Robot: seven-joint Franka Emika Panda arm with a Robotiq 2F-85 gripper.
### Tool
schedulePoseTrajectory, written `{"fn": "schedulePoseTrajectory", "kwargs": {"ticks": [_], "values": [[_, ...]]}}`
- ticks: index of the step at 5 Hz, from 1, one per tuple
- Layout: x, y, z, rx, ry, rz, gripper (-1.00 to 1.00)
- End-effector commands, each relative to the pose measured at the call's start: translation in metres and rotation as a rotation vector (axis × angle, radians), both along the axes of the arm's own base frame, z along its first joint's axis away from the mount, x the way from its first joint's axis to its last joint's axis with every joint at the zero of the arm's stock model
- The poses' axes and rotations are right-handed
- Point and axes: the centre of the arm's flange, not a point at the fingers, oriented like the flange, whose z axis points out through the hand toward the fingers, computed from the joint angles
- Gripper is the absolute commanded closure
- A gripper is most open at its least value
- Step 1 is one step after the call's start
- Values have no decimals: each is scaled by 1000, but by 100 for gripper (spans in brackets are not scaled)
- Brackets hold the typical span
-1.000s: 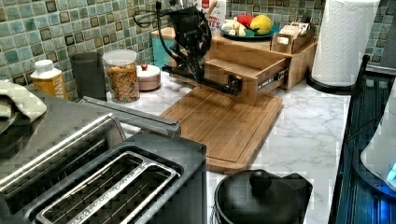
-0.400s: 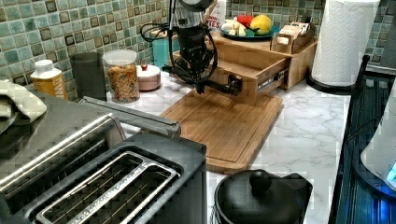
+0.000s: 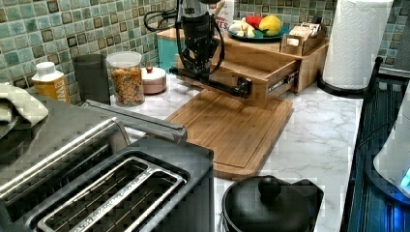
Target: Close the drawer.
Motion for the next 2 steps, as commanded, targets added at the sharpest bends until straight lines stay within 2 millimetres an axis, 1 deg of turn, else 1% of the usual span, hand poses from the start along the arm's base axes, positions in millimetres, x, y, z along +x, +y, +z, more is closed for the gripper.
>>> {"fn": "schedulePoseTrajectory", "kwargs": {"ticks": [1, 2], "values": [[10, -79, 31, 35, -33, 109, 100], [5, -100, 25, 58, 9, 142, 100]]}}
